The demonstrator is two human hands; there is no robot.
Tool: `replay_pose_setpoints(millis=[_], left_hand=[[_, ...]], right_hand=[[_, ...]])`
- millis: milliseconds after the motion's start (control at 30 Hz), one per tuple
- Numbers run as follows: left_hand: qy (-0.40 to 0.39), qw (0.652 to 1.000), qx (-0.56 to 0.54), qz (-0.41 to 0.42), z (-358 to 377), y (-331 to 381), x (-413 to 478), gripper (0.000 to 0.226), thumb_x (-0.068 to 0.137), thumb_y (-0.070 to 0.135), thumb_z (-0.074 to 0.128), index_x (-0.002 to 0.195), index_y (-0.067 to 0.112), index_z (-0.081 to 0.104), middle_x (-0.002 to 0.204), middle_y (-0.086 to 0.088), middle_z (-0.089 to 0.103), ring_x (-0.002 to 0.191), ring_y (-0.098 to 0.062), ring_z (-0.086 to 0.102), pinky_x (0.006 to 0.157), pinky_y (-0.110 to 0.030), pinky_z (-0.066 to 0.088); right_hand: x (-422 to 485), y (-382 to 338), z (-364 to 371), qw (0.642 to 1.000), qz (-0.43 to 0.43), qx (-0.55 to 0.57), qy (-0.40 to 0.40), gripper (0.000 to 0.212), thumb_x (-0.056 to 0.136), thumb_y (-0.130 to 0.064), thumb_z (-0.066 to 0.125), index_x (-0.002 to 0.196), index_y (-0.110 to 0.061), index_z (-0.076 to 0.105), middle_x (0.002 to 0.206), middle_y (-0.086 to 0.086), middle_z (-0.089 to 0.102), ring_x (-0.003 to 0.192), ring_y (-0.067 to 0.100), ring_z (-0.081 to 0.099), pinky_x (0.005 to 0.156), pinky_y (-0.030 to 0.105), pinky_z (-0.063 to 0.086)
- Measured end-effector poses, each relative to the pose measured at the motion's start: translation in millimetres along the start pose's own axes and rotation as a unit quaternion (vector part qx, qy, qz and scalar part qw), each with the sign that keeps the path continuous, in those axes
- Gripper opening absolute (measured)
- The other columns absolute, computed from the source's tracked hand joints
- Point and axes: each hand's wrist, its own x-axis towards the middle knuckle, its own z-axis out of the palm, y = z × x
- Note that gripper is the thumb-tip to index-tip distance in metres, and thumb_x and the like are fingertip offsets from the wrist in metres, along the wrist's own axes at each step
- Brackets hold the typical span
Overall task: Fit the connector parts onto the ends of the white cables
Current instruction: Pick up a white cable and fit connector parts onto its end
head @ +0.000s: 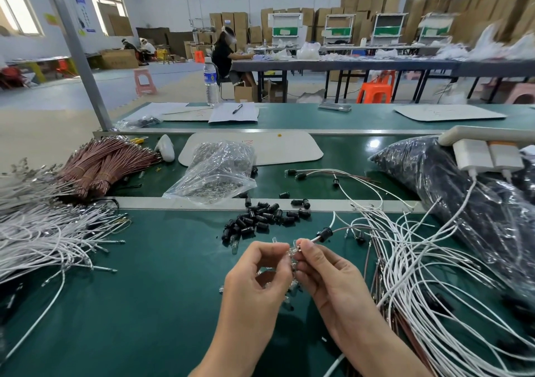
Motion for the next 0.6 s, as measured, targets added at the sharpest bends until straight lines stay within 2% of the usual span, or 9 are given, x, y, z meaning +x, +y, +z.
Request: replay_pose_setpoints(millis=[67,200,400,500,600], left_hand=[[-0.003,1.000,0.005,-0.001,0.0,-1.3,-0.3,0.026,0.092,0.009,0.070,0.092,0.035,0.070,0.087,0.005,0.075,0.082,-0.015,0.072,0.074,-0.023,0.057],[-0.007,1.000,0.024,0.014,-2.0,-5.6,0.2,0.021,0.091,0.010,0.071,0.091,0.031,0.071,0.087,0.007,0.074,0.079,-0.015,0.071,0.072,-0.025,0.058],[-0.011,0.999,0.037,0.029,-3.1,-9.3,0.8,0.024,0.091,0.012,0.071,0.095,0.036,0.069,0.089,0.009,0.074,0.083,-0.015,0.073,0.073,-0.022,0.058],[-0.016,0.999,0.025,0.030,-2.9,-10.1,0.9,0.022,0.091,0.012,0.071,0.094,0.033,0.071,0.089,0.007,0.075,0.084,-0.017,0.074,0.075,-0.025,0.059],[-0.022,0.999,0.020,0.040,-4.2,-9.9,1.6,0.020,0.091,0.010,0.071,0.094,0.030,0.073,0.090,0.007,0.076,0.084,-0.015,0.074,0.074,-0.022,0.058]], right_hand=[[-0.2,1.3,0.9,1.000,-0.004,-0.002,0.005,0.026,0.063,-0.025,0.083,0.081,-0.006,0.081,0.077,0.012,0.073,0.061,0.011,0.068,0.057,0.018,0.056],[-0.6,3.0,1.7,1.000,-0.011,-0.003,0.011,0.025,0.064,-0.025,0.082,0.080,-0.007,0.081,0.076,0.012,0.073,0.061,0.010,0.068,0.057,0.018,0.056],[-2.0,4.6,3.2,0.999,-0.023,-0.017,0.015,0.018,0.070,-0.023,0.080,0.079,-0.008,0.081,0.076,0.011,0.073,0.064,0.010,0.068,0.060,0.017,0.056],[-3.1,3.4,3.4,0.999,-0.026,-0.016,0.017,0.015,0.073,-0.021,0.078,0.078,-0.008,0.081,0.075,0.011,0.072,0.064,0.011,0.068,0.061,0.017,0.056],[-4.2,2.0,4.0,1.000,-0.013,-0.004,0.013,0.013,0.074,-0.018,0.076,0.078,-0.007,0.081,0.075,0.012,0.071,0.063,0.011,0.068,0.059,0.018,0.056]])
